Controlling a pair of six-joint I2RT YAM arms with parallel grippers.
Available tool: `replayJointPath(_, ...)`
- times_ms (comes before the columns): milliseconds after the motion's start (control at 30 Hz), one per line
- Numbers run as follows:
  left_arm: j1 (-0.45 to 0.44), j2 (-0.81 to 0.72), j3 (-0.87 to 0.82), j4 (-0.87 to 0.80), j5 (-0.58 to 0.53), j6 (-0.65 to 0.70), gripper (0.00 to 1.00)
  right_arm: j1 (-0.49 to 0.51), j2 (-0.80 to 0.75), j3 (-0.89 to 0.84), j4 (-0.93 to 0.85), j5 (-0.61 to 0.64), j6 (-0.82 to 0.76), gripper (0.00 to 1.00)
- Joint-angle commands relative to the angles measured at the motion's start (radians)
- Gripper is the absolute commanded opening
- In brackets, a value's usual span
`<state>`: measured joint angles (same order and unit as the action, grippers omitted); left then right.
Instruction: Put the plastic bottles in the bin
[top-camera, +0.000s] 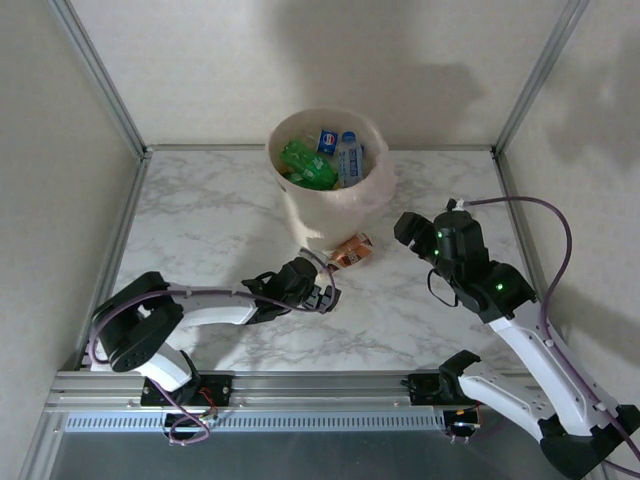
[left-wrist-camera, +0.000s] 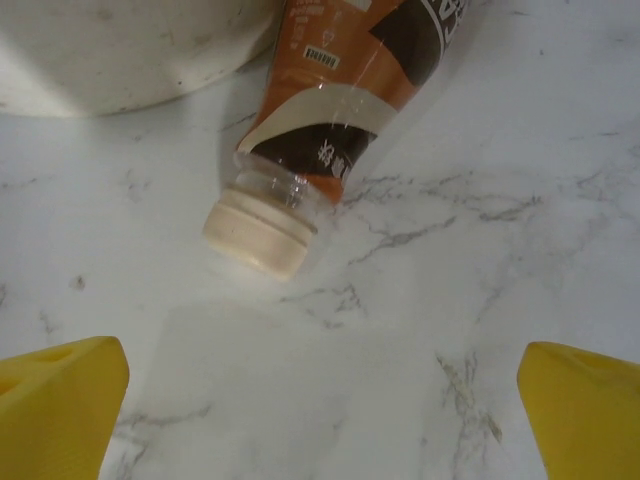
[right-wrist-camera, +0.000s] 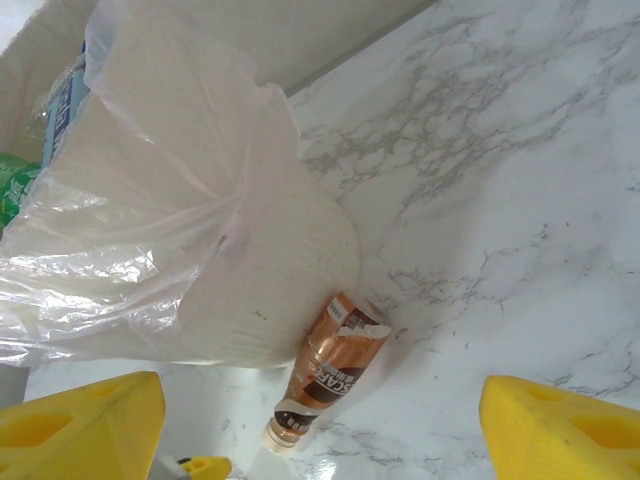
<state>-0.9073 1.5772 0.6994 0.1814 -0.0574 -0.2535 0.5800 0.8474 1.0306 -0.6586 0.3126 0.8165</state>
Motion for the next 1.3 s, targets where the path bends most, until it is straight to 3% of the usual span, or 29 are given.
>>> replayJointPath(0, 0.006, 0.051, 0.034, 0.008, -0.057, 0.031, 1.00, -0.006, -0.027, -0.015, -0.016, -0.003, 0.027, 0.82)
replayJointPath(233, 0.004, 0.108, 0.064, -0.010, -0.154, 0.031, 0.99, -0.006, -0.047, -0.037, -0.017, -0.013, 0.036, 0.82)
replayJointPath(800, -0.035, 0.234, 0.190, -0.049, -0.051, 0.095, 0.93, -0.006, -0.071, -0.028, -0.038, -0.007, 0.046, 0.81)
replayJointPath(1267, -0.236, 0.214, 0.295, -0.058, 0.049, 0.051, 0.89, -0.006, -0.052, -0.073, -0.099, 0.028, 0.057, 0.82)
